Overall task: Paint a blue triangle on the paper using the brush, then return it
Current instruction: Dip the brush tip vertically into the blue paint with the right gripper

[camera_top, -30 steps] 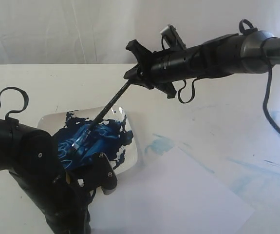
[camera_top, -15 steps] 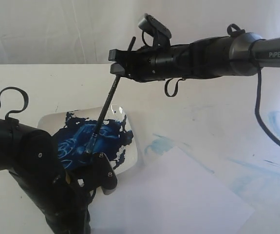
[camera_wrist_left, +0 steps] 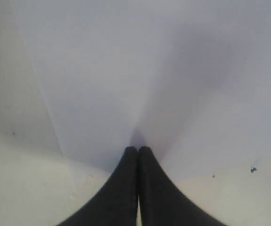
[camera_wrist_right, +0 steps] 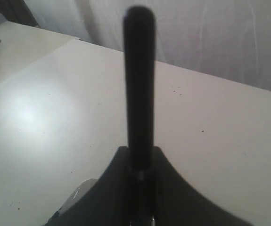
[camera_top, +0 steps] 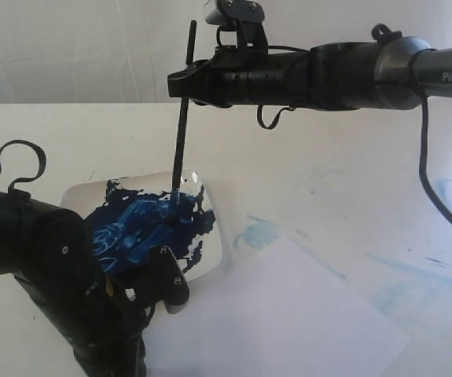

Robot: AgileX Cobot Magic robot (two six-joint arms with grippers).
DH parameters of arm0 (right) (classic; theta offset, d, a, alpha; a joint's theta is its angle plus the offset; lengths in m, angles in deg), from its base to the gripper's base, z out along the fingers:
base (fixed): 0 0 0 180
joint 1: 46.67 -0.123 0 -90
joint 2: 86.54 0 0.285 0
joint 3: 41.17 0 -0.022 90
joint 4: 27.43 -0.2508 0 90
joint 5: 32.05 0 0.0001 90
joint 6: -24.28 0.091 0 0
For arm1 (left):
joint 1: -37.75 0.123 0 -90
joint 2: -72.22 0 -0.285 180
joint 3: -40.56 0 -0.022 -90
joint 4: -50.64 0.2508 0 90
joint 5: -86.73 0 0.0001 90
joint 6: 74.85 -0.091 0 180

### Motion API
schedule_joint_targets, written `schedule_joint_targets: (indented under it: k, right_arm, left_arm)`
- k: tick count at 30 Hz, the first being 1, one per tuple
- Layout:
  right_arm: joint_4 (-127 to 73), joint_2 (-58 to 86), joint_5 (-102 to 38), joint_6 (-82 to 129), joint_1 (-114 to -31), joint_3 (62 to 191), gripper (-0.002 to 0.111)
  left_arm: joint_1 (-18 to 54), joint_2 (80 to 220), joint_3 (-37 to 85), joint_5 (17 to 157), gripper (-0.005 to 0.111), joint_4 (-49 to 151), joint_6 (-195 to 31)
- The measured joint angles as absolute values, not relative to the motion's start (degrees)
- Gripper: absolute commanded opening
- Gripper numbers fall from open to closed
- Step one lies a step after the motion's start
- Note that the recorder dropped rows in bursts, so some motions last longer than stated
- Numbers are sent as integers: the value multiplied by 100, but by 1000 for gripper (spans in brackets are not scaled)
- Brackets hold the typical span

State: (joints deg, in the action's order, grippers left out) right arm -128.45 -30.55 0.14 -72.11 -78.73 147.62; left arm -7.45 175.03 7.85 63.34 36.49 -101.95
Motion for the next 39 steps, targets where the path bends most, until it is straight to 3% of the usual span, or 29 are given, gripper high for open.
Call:
schedule_joint_targets:
  k: [39]
  right_arm:
    - [-12739, -3022, 325, -8576, -7873, 15068, 3]
  left_arm:
    - [-745, 17503, 785, 6334, 0, 3649, -10195]
